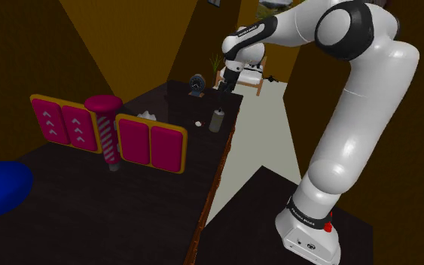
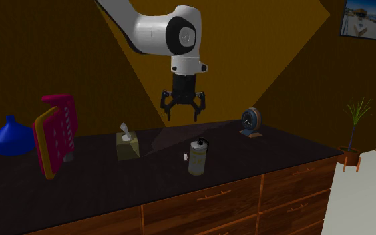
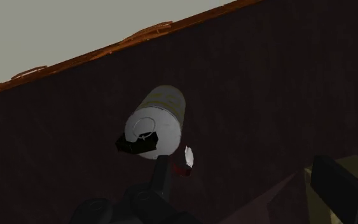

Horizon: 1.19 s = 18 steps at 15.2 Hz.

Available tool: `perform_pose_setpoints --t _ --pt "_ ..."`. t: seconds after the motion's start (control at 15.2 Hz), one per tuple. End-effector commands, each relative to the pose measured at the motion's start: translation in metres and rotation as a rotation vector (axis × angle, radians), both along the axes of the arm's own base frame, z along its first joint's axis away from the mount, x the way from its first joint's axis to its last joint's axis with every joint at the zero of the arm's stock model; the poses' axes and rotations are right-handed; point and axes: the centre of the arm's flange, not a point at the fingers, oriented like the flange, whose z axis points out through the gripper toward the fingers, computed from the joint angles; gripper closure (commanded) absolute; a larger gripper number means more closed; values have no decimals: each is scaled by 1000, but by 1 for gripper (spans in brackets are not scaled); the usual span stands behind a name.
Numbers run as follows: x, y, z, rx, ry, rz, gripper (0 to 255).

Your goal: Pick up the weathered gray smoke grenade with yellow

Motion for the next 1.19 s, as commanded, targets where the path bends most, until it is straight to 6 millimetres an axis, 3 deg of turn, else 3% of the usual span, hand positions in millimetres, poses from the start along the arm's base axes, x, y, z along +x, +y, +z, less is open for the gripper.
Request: perform_pose_setpoints --t 0.0,0.46,0.99,1.12 --pt "16 -17 -17 10 -1 7 0" --pt "72 -70 -74 45 -2 26 0" --pt "73 -71 -115 46 -2 27 0" --pt "73 -71 -115 46 -2 27 0"
